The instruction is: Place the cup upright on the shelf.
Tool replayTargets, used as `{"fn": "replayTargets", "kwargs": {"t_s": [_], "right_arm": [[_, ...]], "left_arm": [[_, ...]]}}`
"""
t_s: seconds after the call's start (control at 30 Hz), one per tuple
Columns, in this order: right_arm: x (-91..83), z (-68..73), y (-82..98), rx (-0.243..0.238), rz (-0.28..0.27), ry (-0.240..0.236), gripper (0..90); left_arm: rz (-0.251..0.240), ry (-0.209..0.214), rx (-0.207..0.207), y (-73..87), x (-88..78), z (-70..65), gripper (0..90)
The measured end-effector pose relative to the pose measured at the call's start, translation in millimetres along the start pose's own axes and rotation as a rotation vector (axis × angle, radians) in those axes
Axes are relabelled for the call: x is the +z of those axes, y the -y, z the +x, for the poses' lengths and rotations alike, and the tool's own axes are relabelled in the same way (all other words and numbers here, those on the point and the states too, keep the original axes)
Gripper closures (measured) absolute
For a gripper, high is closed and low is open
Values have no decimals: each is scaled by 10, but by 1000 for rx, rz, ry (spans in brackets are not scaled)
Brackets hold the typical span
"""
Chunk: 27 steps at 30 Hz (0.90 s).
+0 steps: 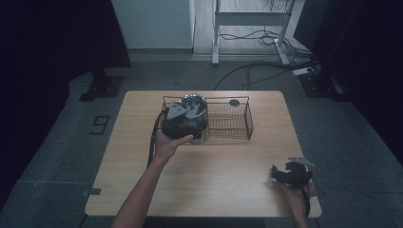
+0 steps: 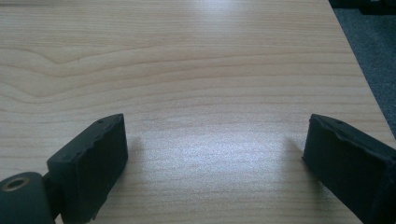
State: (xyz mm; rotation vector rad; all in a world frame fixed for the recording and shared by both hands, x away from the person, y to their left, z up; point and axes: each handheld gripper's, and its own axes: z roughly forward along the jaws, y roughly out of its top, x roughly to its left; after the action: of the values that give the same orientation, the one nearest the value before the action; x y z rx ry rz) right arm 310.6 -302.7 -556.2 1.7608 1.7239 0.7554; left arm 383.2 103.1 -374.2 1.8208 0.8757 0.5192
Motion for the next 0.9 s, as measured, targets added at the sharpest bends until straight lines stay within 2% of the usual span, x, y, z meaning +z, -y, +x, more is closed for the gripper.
{"fn": "replayTargets", "kwargs": {"t_s": [0.9], "right_arm": [[2,-3,-2,4,-3,3,67]], "left_arm": [[-9,-21,5,-153,93,145,40]]}}
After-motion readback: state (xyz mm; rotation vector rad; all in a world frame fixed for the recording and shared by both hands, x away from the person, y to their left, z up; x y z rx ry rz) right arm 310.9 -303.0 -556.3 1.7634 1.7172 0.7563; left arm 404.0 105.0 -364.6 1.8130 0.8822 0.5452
